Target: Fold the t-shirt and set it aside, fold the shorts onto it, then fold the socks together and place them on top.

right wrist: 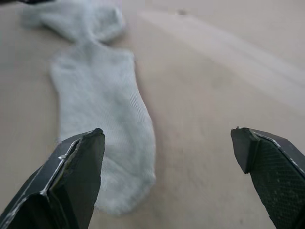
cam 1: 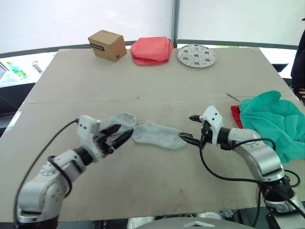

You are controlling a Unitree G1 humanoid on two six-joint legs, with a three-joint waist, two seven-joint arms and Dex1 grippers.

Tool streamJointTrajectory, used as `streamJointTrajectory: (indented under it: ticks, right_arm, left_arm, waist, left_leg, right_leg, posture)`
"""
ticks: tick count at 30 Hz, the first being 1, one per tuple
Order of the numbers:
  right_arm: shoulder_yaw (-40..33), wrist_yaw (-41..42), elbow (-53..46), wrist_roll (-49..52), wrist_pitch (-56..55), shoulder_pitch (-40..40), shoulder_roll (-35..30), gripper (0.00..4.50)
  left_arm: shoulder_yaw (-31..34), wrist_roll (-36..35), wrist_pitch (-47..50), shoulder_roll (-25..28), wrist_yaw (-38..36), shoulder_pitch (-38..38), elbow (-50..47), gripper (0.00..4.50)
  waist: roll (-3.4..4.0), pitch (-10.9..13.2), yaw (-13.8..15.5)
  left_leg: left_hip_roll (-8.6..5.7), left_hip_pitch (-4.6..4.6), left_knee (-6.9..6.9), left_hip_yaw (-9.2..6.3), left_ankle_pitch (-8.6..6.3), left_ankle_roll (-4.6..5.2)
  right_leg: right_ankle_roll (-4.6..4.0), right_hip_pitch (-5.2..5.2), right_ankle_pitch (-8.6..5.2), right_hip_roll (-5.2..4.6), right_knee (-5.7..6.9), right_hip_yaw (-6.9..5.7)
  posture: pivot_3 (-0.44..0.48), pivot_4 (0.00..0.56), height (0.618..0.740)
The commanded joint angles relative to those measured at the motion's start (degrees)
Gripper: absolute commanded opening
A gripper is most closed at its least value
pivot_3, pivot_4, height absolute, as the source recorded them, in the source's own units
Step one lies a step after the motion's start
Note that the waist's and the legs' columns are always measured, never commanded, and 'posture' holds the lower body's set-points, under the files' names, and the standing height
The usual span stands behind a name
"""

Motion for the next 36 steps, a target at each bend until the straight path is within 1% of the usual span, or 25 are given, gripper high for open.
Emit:
streamJointTrajectory:
  ticks: [1, 4, 8, 11, 12, 13, 14, 15, 16, 17, 18, 19, 20, 21, 22, 24, 26, 31, 36]
  right_arm:
    - [-0.4, 1.0, -2.2, 2.3, -0.3, -2.0, 0.0, 4.50]
    - [2.1, 1.5, -1.6, 1.4, -1.1, -2.7, -0.5, 4.50]
    - [7.0, 3.9, -0.6, -0.8, -3.7, -3.9, -1.6, 4.50]
    - [8.3, 4.0, 1.0, -1.3, -4.7, -5.0, -1.2, 4.50]
    - [8.6, 3.9, 1.3, -1.5, -5.0, -5.2, -1.2, 4.50]
    - [8.7, 4.0, 1.6, -1.8, -5.3, -5.4, -1.2, 4.50]
    - [8.7, 4.0, 1.7, -1.9, -5.4, -5.3, -1.3, 4.50]
    - [8.5, 3.9, 1.9, -2.0, -5.5, -5.2, -1.3, 4.50]
    - [8.3, 3.8, 1.9, -2.0, -5.5, -5.0, -1.4, 4.50]
    - [8.0, 3.8, 1.8, -1.9, -5.4, -4.7, -1.6, 4.50]
    - [7.7, 3.7, 1.8, -1.7, -5.4, -4.5, -1.6, 4.50]
    - [7.4, 3.5, 1.7, -1.5, -5.3, -4.4, -1.5, 4.50]
    - [7.1, 3.4, 1.7, -1.4, -5.3, -4.3, -1.5, 4.50]
    - [7.0, 3.3, 1.7, -1.4, -5.3, -4.3, -1.4, 4.50]
    - [6.9, 3.3, 1.8, -1.4, -5.5, -4.3, -1.4, 4.50]
    - [5.9, 3.0, 1.9, -1.1, -5.5, -4.5, -1.4, 4.50]
    - [4.9, 2.6, 1.7, -0.9, -5.6, -4.3, -1.7, 4.50]
    - [4.1, 1.9, 0.0, -2.6, -7.9, -5.2, -3.3, 4.50]
    - [5.8, 0.3, -2.8, -6.5, -9.6, -7.9, -4.4, 4.50]
  left_arm:
    - [-1.0, 6.9, -4.1, 4.7, -2.4, -3.3, 6.8, 3.68]
    - [-6.6, 13.8, -8.4, 9.2, -6.8, -4.6, 12.8, 3.68]
    - [-11.0, 19.3, -12.3, 11.6, -10.5, -7.3, 20.4, 3.68]
    - [-14.7, 24.5, -16.7, 12.9, -12.9, -8.4, 25.8, 3.68]
    - [-15.0, 25.4, -17.7, 12.6, -12.6, -9.1, 27.5, 3.44]
    - [-15.3, 26.2, -18.9, 12.3, -12.7, -9.9, 29.0, 3.29]
    - [-15.6, 27.0, -20.5, 12.2, -13.1, -10.4, 30.2, 3.00]
    - [-15.8, 27.8, -22.2, 12.2, -13.7, -10.9, 31.4, 2.59]
    - [-16.1, 28.4, -23.8, 12.4, -14.4, -11.1, 32.2, 2.07]
    - [-15.5, 28.0, -25.7, 12.4, -15.6, -11.2, 32.4, 2.01]
    - [-14.7, 26.9, -26.7, 12.2, -16.9, -11.6, 32.5, 1.28]
    - [-13.8, 25.9, -27.7, 12.0, -18.2, -12.1, 32.5, 1.12]
    - [-12.9, 24.4, -28.2, 11.8, -19.7, -12.7, 32.0, 0.77]
    - [-12.0, 22.7, -28.0, 11.6, -21.0, -13.4, 31.3, 0.24]
    - [-11.1, 20.7, -27.2, 11.4, -22.3, -14.2, 30.2, 0.01]
    - [-11.0, 17.9, -25.4, 11.9, -24.9, -16.9, 26.3, 0.01]
    - [-12.0, 15.3, -21.5, 12.1, -26.0, -20.6, 22.7, 0.01]
    - [-15.8, 13.6, -14.0, 10.9, -26.7, -28.6, 18.7, 0.01]
    - [-19.1, 14.4, -10.7, 9.7, -26.6, -31.7, 17.2, 0.01]
  waist:
    - [0.01, 0.0, 0.2]
    - [0.01, 0.0, 0.2]
    - [-0.01, 0.0, 0.2]
    - [-0.01, 0.0, 0.2]
    - [0.02, 0.0, 0.2]
    - [0.03, 0.0, 0.3]
    - [0.02, 0.0, 0.4]
    - [0.01, 0.0, 0.4]
    - [0.01, 0.0, 0.4]
    - [0.02, 0.0, 0.4]
    - [0.02, 0.0, 0.4]
    - [0.01, 0.0, 0.4]
    - [0.01, 0.0, 0.5]
    - [0.01, 0.0, 0.5]
    - [0.00, 0.0, 0.6]
    - [-0.13, 0.0, 0.8]
    - [-0.16, 0.0, 1.2]
    - [-0.21, 0.0, 1.0]
    - [-0.19, 0.0, 0.5]
  left_leg:
    - [-0.04, -0.01, 0.00, 0.00, 0.00, 0.00]
    - [-0.05, -0.03, -0.01, 0.02, -0.01, 0.01]
    - [-0.06, -0.16, -0.06, 0.08, -0.05, 0.08]
    - [-0.06, -0.29, -0.04, 0.11, -0.05, 0.07]
    - [-0.06, -0.29, -0.04, 0.14, -0.05, 0.07]
    - [-0.06, -0.26, -0.04, 0.18, -0.05, 0.07]
    - [-0.05, -0.21, -0.04, 0.17, -0.05, 0.08]
    - [-0.05, -0.19, -0.03, 0.16, -0.05, 0.08]
    - [-0.04, -0.19, -0.03, 0.17, -0.05, 0.08]
    - [-0.04, -0.18, -0.03, 0.17, -0.05, 0.08]
    - [-0.02, -0.17, -0.03, 0.18, -0.05, 0.08]
    - [-0.02, -0.18, -0.03, 0.18, -0.05, 0.08]
    - [0.02, -0.20, -0.03, 0.17, -0.05, 0.08]
    - [0.02, -0.23, -0.03, 0.17, -0.05, 0.08]
    - [0.02, -0.28, -0.03, 0.17, -0.04, 0.08]
    - [0.02, -0.43, 0.01, 0.13, -0.04, 0.07]
    - [0.01, -0.60, 0.08, 0.02, -0.03, 0.06]
    - [-0.18, -0.62, 0.17, 0.02, -0.02, 0.07]
    - [-0.21, -0.56, 0.12, 0.04, 0.13, -0.18]
  right_leg:
    - [0.00, 0.00, 0.00, -0.01, 0.00, 0.00]
    - [0.00, -0.01, 0.00, -0.02, -0.04, 0.01]
    - [-0.01, -0.17, 0.00, -0.05, -0.05, 0.06]
    - [-0.01, -0.32, 0.01, -0.05, -0.01, 0.06]
    - [0.00, -0.33, 0.01, -0.06, -0.02, 0.07]
    - [0.01, -0.33, 0.01, -0.10, 0.00, 0.09]
    - [0.01, -0.34, 0.01, -0.10, -0.01, 0.09]
    - [0.01, -0.33, 0.01, -0.10, 0.01, 0.08]
    - [0.01, -0.33, 0.01, -0.10, 0.01, 0.08]
    - [0.01, -0.33, 0.01, -0.10, 0.02, 0.08]
    - [0.02, -0.33, 0.01, -0.11, 0.03, 0.08]
    - [0.01, -0.33, 0.01, -0.11, 0.03, 0.08]
    - [0.01, -0.35, 0.01, -0.10, 0.03, 0.06]
    - [0.01, -0.36, 0.01, -0.10, 0.02, 0.05]
    - [0.01, -0.36, 0.01, -0.10, 0.02, 0.05]
    - [0.10, -0.45, 0.10, -0.09, 0.02, 0.00]
    - [0.12, -0.50, 0.18, -0.09, 0.00, -0.11]
    - [0.25, -0.45, 0.17, -0.12, 0.02, -0.04]
    - [0.27, -0.46, 0.17, 0.09, 0.05, 0.03]
  posture:
    - [0.000, 0.150, 0.740]
    - [0.000, 0.150, 0.740]
    - [0.000, 0.150, 0.740]
    - [0.000, 0.150, 0.740]
    - [0.000, 0.150, 0.740]
    - [0.000, 0.150, 0.740]
    - [0.000, 0.150, 0.740]
    - [0.000, 0.150, 0.740]
    - [0.000, 0.150, 0.740]
    - [0.000, 0.150, 0.740]
    - [0.000, 0.150, 0.740]
    - [0.000, 0.150, 0.740]
    - [0.000, 0.150, 0.740]
    - [0.000, 0.150, 0.740]
    - [0.000, 0.150, 0.740]
    - [0.000, 0.150, 0.740]
    - [0.000, 0.150, 0.740]
    - [0.000, 0.150, 0.740]
    - [0.000, 0.150, 0.740]
